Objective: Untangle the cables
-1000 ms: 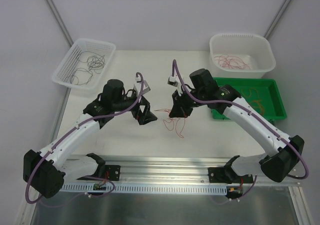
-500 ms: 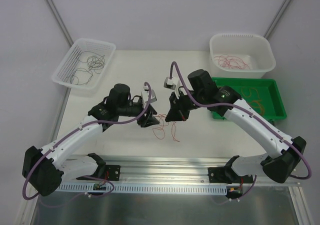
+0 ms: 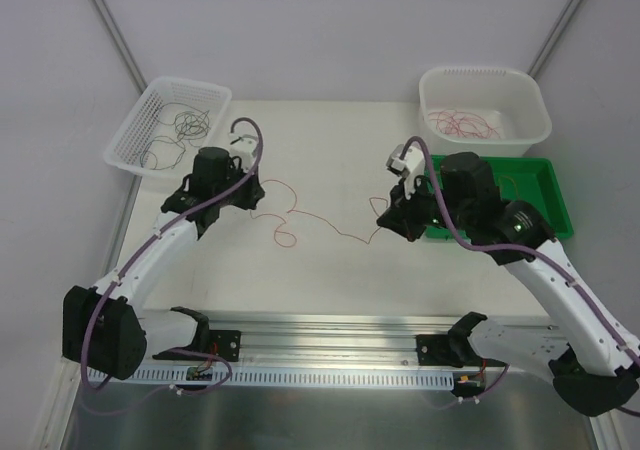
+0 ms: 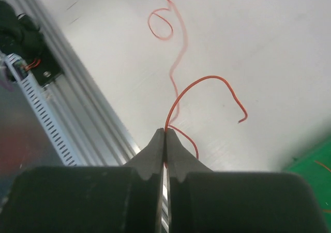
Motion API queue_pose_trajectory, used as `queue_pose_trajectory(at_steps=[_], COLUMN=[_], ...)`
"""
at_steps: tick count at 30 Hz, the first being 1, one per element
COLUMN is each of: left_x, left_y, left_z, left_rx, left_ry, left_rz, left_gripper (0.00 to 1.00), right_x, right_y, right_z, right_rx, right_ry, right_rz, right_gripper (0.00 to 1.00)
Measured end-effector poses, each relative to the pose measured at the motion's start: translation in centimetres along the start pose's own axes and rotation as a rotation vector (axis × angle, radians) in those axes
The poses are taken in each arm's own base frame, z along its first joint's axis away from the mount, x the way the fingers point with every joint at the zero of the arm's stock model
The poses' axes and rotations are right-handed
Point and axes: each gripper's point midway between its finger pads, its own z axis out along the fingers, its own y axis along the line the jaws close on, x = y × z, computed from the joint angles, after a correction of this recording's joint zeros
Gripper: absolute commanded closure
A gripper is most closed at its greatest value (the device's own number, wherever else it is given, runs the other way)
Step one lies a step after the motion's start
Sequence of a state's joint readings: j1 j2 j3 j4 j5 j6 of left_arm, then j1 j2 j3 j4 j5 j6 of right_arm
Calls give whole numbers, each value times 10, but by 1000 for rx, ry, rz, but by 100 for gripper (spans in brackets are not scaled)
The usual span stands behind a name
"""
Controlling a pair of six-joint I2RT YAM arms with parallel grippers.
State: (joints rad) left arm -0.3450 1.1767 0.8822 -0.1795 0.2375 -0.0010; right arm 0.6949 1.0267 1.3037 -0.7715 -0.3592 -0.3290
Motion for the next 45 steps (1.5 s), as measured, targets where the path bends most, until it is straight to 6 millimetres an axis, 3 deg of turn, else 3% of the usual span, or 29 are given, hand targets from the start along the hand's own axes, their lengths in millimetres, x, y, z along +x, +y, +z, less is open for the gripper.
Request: queue_pose_trajectory(at_steps=[2, 4, 6, 10, 13, 15, 18, 23, 25, 28, 29, 30, 32, 36, 40, 45], left_x=[0, 3, 5, 8, 7, 3, -3, -5, -2, 3, 3, 5, 9, 15, 14, 15], left_y=[35, 56, 64, 62, 48, 33, 7, -47, -68, -89, -92, -95, -97, -98, -101, -110], left_z=[-4, -9, -12, -12, -10, -9, -9, -10, -12, -13, -12, -10, -5, -1, -2, -5], left_rx=[-112, -182, -222, -219, -138, -53, 77, 291, 359, 432, 444, 458, 472, 485, 499, 538], left_ry=[0, -2, -1, 10, 14, 13, 9, 23, 36, 55, 61, 71, 95, 119, 117, 120], left_rz=[-115, -185, -231, -264, -271, -268, -248, -148, -107, -78, -76, -77, -87, -97, -93, -80], left_gripper=[100, 100, 100, 100, 100, 100, 100, 100, 100, 100, 100, 100, 100, 100, 100, 100], right_x=[2, 5, 8, 19, 23, 24, 36, 79, 91, 96, 96, 95, 89, 74, 64, 65], right_y=[-15, -25, -38, -60, -60, -57, -52, -45, -45, -40, -36, -31, -22, -11, -7, -12], right_z=[-14, -23, -30, -36, -28, -13, 21, 91, 109, 131, 136, 139, 147, 158, 161, 173], right_rx=[89, 153, 227, 325, 310, 256, 168, 77, 59, 17, -3, -26, -69, -130, -151, -136], right_ry=[-31, -44, -53, -51, -43, -57, -37, 124, 167, 163, 145, 127, 96, 39, -3, 2], right_rz=[16, 33, 60, 129, 161, 185, 240, 318, 343, 358, 356, 354, 353, 331, 310, 309], right_gripper=[99, 99, 99, 99, 99, 99, 99, 99, 97, 86, 81, 67, 52, 32, 24, 23])
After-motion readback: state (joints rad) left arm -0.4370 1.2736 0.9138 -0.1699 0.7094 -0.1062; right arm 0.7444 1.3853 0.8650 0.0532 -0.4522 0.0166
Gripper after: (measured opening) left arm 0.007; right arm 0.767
